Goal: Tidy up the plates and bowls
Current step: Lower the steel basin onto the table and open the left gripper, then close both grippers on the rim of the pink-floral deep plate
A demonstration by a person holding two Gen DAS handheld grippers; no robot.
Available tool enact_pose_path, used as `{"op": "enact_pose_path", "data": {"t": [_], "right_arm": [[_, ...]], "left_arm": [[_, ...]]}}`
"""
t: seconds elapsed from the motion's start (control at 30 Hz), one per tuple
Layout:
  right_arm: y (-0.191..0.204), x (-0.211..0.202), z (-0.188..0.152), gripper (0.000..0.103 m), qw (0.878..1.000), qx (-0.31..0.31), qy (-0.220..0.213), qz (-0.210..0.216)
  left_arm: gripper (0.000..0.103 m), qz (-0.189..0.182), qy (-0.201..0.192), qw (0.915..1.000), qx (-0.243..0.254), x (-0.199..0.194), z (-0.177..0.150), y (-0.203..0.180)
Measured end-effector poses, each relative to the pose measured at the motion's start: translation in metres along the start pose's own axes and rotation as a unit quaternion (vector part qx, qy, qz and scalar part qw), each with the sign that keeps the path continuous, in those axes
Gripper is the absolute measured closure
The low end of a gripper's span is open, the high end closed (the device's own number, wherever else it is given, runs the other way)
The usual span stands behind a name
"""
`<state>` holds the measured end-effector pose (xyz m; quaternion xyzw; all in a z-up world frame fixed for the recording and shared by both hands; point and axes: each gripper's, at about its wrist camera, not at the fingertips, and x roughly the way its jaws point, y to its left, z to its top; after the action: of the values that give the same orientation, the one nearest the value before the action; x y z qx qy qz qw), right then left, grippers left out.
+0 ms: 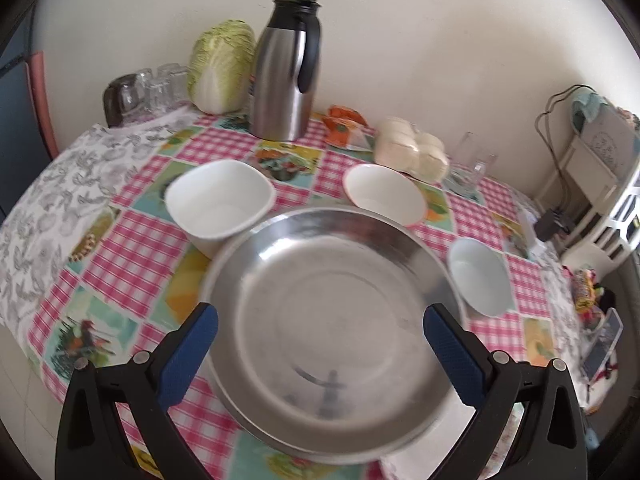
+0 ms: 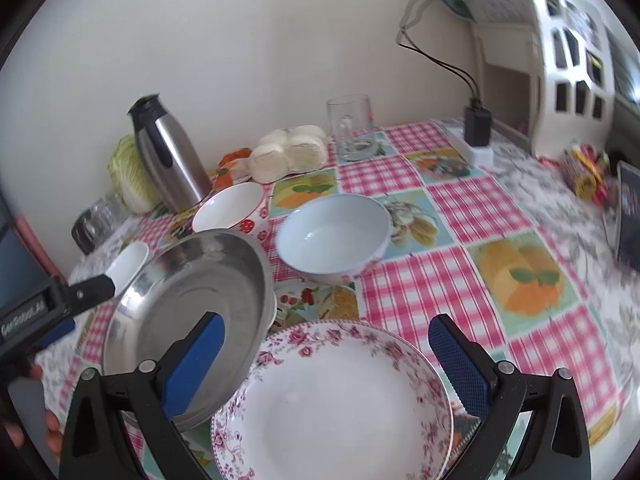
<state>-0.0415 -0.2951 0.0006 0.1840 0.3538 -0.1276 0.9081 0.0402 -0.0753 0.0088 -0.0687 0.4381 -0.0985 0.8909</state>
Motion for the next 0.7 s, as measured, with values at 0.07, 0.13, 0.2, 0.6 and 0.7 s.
{"op": "enact_pose_path", "data": {"t": [0.07,0.13,0.2,0.6,0.7], "right_arm": [[-0.015,-0.005,-0.002,0.0,1.0,0.03,0.003,0.003],[-0.028,-0.008,-0.004,0.0,0.999,0.053,0.006,-0.002],[-0.041,-0.01,-0.007,0.0,0.997,0.073,0.012,-0.003],[-0.075,-0.007,-0.025,0.004,0.99,0.128,0.065,-0.002],[-0.08,-0.003,-0.029,0.015,0.987,0.139,0.08,-0.001]], "left_arm": [[0.001,-0.01,0.006,0.9999,0.002,-0.002,-0.008,-0.007],[0.001,-0.023,0.012,0.9997,0.0,-0.004,-0.016,-0.012],[0.001,-0.046,0.023,0.9987,-0.006,-0.005,-0.022,-0.014],[0.012,-0.085,0.092,0.9922,-0.007,-0.006,-0.062,-0.035],[0.017,-0.091,0.114,0.9893,-0.005,-0.001,-0.069,-0.039]]}}
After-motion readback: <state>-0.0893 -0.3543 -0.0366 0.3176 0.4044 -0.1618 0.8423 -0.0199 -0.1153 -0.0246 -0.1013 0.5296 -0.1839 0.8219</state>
